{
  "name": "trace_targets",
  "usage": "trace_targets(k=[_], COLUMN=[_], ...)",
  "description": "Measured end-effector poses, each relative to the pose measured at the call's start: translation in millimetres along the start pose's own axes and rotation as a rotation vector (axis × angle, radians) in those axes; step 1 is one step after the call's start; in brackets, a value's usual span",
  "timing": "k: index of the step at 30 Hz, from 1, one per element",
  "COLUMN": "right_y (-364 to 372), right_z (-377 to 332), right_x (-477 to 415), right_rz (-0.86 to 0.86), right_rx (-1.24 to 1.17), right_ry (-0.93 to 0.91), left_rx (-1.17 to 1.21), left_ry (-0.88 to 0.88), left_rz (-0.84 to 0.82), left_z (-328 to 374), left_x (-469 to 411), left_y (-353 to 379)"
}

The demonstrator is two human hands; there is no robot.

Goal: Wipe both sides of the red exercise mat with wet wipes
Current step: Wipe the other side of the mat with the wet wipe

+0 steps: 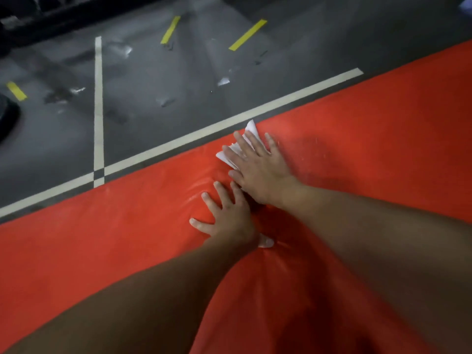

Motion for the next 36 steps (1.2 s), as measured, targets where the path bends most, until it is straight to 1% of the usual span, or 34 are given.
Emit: trace_targets(k=[1,3,5,8,9,13,15,17,19,20,23,24,25,27,28,29,31,32,33,34,35,36], right_y=[0.5,1.1,-2.8,-8.6,-8.6,-5.0,-0.6,5.4,14.4,17.6,17.7,14.6,11.3,9.3,10.9,13.0,18.5,20.0,18.8,16.1,11.6,7.6], right_z=[-5.9,-12.6,-14.2,-19.4,-23.1,-20.1,-7.6,3.5,-0.1,-4.7,-9.2,-4.2,0.9,2.4,-4.5,-15.3,-35.8,-35.3,-26.9,-14.6,-1.5,7.4], right_x=[5.2,14.5,22.3,34.2,38.5,21.9,4.3,-10.4,-14.9,-14.8,-14.2,-16.2,-19.8,-24.5,-26.4,-27.4,-21.9,-15.6,-12.7,-15.4,-20.7,-22.5], right_rz=[-0.007,-0.095,-0.173,-0.251,-0.239,-0.004,0.007,0.027,0.049,0.051,-0.007,-0.013,-0.006,0.038,0.066,0.084,0.086,0.062,0.032,0.02,0.02,0.011], right_rx=[-0.065,-0.174,-0.167,-0.223,-0.234,-0.18,-0.166,-0.127,-0.069,-0.05,-0.061,-0.051,-0.032,-0.054,-0.085,-0.103,-0.069,-0.02,0.045,0.1,0.111,0.067], right_ry=[0.029,0.097,0.157,0.221,0.217,0.105,0.069,0.097,0.121,0.102,-0.028,-0.017,0.046,0.264,0.329,0.306,0.075,-0.051,-0.13,-0.133,-0.043,0.099], left_rx=[0.016,0.015,0.001,-0.219,-0.262,-0.233,-0.229,-0.221,-0.212,-0.212,-0.204,-0.204,-0.201,-0.19,-0.185,-0.184,-0.176,-0.169,-0.167,-0.169,-0.17,-0.165], left_ry=[0.012,0.058,0.103,0.227,0.256,0.321,0.347,0.35,0.343,0.346,0.343,0.34,0.34,0.341,0.342,0.341,0.337,0.34,0.344,0.343,0.339,0.337], left_rz=[-0.007,-0.026,-0.09,-0.179,-0.184,-0.079,-0.058,-0.038,-0.041,-0.043,-0.051,-0.05,-0.046,-0.049,-0.047,-0.046,-0.055,-0.061,-0.061,-0.06,-0.062,-0.064], left_z=[-2.7,-3.9,-7.7,-22.4,-31.7,-65.5,-69.7,-70.1,-70.9,-71.9,-70.4,-70.6,-70.8,-70.6,-70.2,-70.0,-69.3,-69.2,-69.2,-69.6,-69.8,-70.0], left_x=[2.0,4.3,4.8,4.5,5.4,2.1,-2.9,-10.1,-9.2,-9.3,-6.2,-6.2,-6.6,-5.9,-6.1,-5.4,-2.9,-2.3,-2.8,-3.5,-3.9,-3.7], left_y=[0.0,-4.8,-16.3,-37.9,-39.9,-28.6,-22.2,-23.3,-23.3,-22.6,-24.5,-24.8,-24.9,-24.3,-24.4,-24.8,-26.7,-26.5,-26.0,-25.9,-26.0,-25.7])
Point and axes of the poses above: each hand's wrist, its own x-axis away from the middle knuckle, its own y-axis out of the palm, z = x × y, the point moved 2 cm from there along -x, towards the middle knuckle, and after that the axes turned 3 degrees about -z, right-handed, at the moved point
